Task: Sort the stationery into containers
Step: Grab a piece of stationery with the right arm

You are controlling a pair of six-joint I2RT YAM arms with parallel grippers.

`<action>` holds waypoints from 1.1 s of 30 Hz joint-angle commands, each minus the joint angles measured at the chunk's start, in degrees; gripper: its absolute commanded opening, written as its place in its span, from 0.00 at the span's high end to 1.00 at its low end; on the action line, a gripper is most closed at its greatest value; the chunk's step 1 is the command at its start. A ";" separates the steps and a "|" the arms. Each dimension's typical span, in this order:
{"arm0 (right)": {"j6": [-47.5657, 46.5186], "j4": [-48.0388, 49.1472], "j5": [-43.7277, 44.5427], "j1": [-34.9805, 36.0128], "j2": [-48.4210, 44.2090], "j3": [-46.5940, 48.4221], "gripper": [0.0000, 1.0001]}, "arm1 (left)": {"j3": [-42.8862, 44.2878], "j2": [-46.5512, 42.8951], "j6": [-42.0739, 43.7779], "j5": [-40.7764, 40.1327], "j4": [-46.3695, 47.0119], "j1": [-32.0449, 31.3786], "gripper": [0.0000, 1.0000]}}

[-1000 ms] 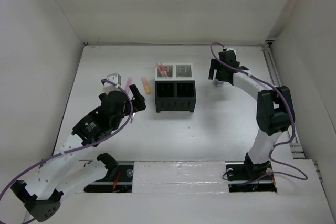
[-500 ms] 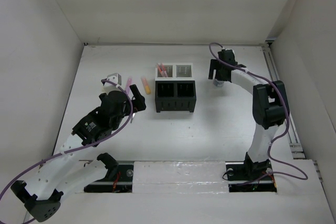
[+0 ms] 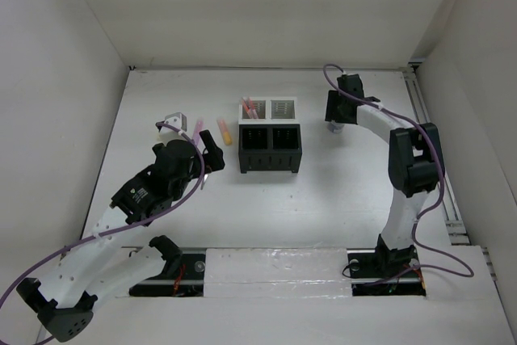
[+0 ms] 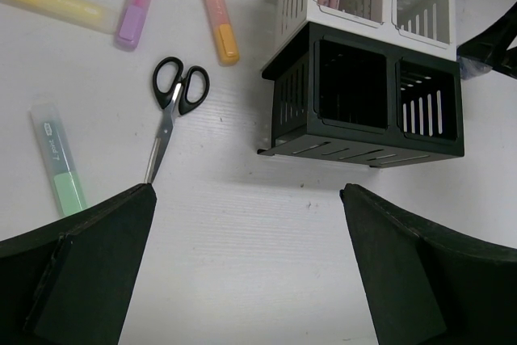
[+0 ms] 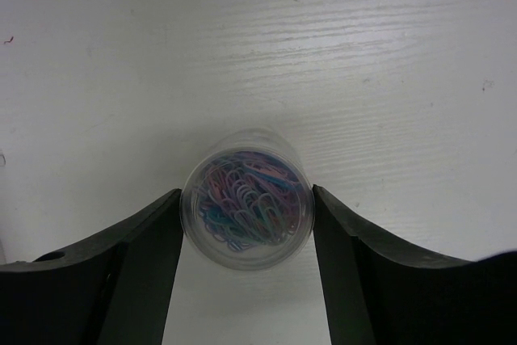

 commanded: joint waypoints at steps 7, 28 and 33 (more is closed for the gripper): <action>-1.32 -1.84 -2.74 -0.63 1.94 2.67 0.38 | -0.17 -0.86 0.79 0.10 1.62 0.30 0.00; -3.52 -5.35 -5.55 -1.69 3.61 4.51 0.34 | -0.17 -1.91 1.32 0.10 1.62 0.30 0.00; -4.05 -7.99 -6.25 -1.69 4.76 5.93 0.33 | -0.17 -2.44 1.32 0.10 1.62 0.30 0.00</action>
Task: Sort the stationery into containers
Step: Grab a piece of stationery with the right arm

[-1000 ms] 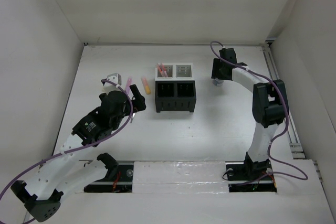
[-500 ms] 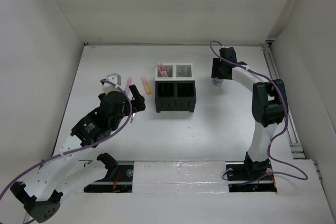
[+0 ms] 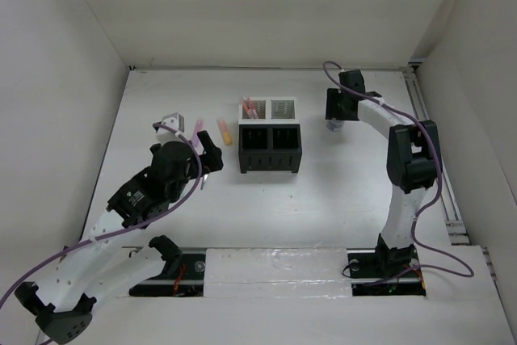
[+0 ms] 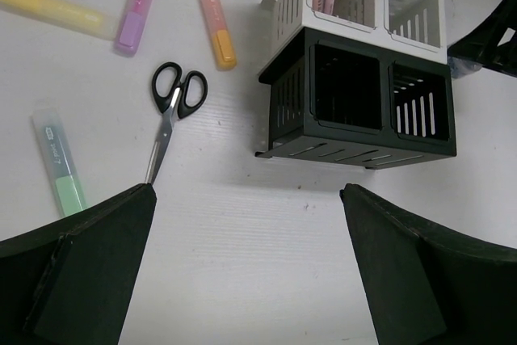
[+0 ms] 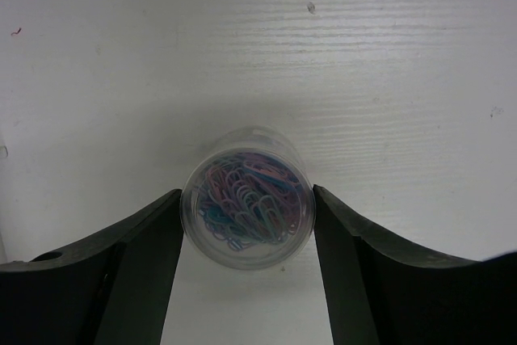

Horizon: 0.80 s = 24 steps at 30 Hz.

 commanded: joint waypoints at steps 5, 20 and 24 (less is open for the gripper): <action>-1.32 -5.54 -2.21 -0.44 2.07 1.73 0.26 | -0.17 -1.00 1.28 0.58 1.64 0.30 0.00; -2.37 -5.64 -2.21 0.09 3.82 4.45 0.23 | -0.17 -1.00 1.80 1.11 1.64 0.30 0.00; -2.90 -6.25 -2.21 0.09 4.35 5.07 0.23 | -0.17 -1.00 1.80 1.11 1.64 0.30 0.00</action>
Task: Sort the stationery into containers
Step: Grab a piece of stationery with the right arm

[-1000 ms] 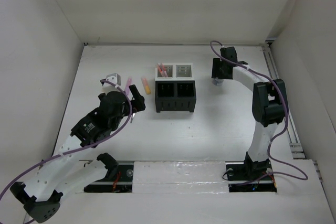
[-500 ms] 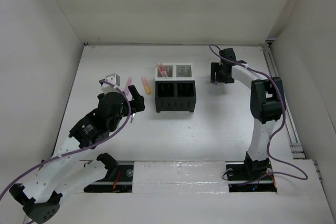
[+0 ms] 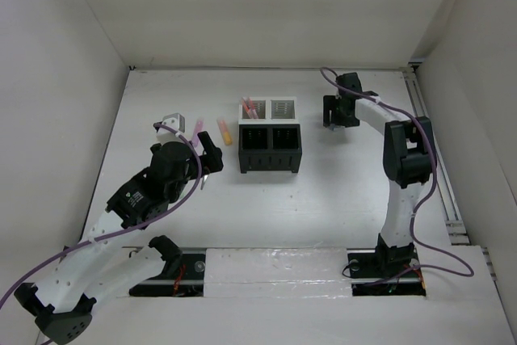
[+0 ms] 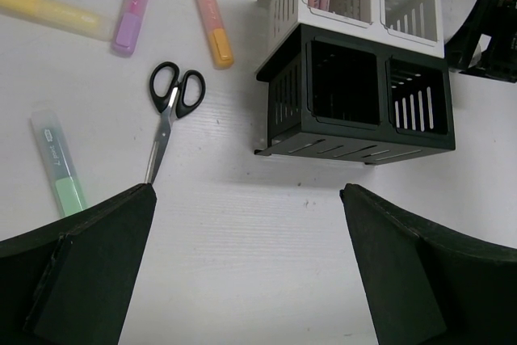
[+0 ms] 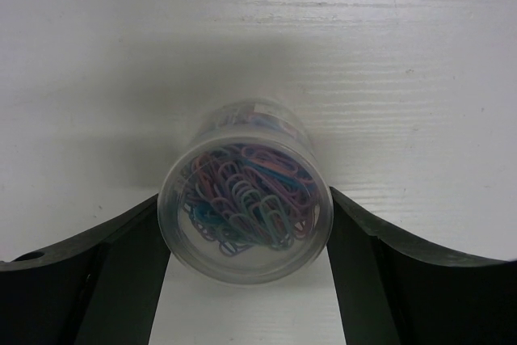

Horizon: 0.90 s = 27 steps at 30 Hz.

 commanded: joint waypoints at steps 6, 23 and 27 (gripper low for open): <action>-1.09 0.24 -0.46 0.22 1.03 3.62 0.22 | -0.17 -0.54 0.86 0.28 2.15 0.30 0.00; -1.61 0.77 -0.46 0.22 1.56 4.67 0.38 | -0.17 -0.54 0.86 0.28 2.15 0.30 0.00; -1.61 0.77 -1.17 0.22 1.04 4.14 0.54 | -0.17 -0.54 0.86 0.28 2.15 0.30 0.00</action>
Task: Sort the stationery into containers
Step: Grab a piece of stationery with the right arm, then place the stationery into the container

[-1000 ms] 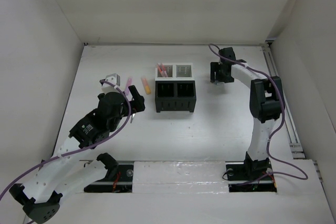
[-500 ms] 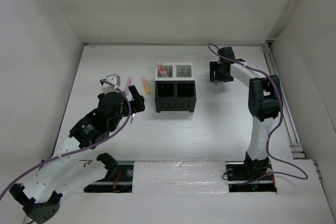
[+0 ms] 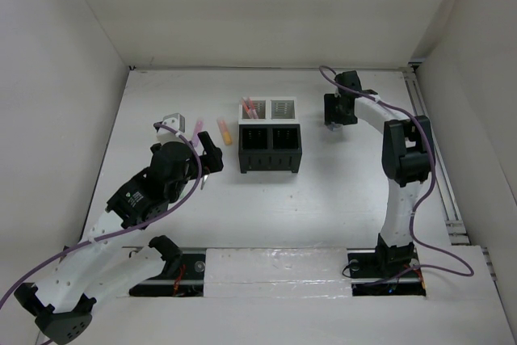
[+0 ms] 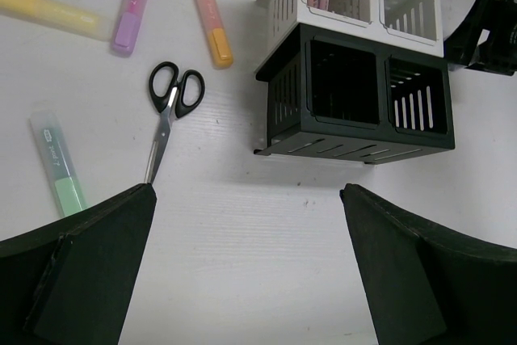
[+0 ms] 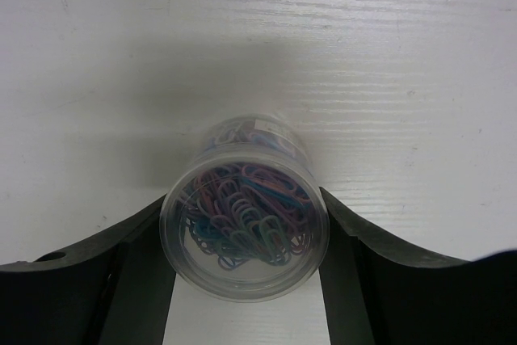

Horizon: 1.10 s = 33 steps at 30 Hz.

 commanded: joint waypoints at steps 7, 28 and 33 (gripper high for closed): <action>0.18 0.75 0.39 0.75 -3.93 0.97 1.00 | -0.17 -0.54 1.23 0.68 2.12 0.30 0.00; -0.34 -1.54 -0.38 13.57 -20.82 5.89 1.00 | -0.70 -1.06 0.71 0.68 2.12 0.30 0.00; -0.35 1.98 -7.78 17.09 -20.04 7.90 1.00 | -0.70 -1.06 0.71 0.68 2.12 0.30 0.00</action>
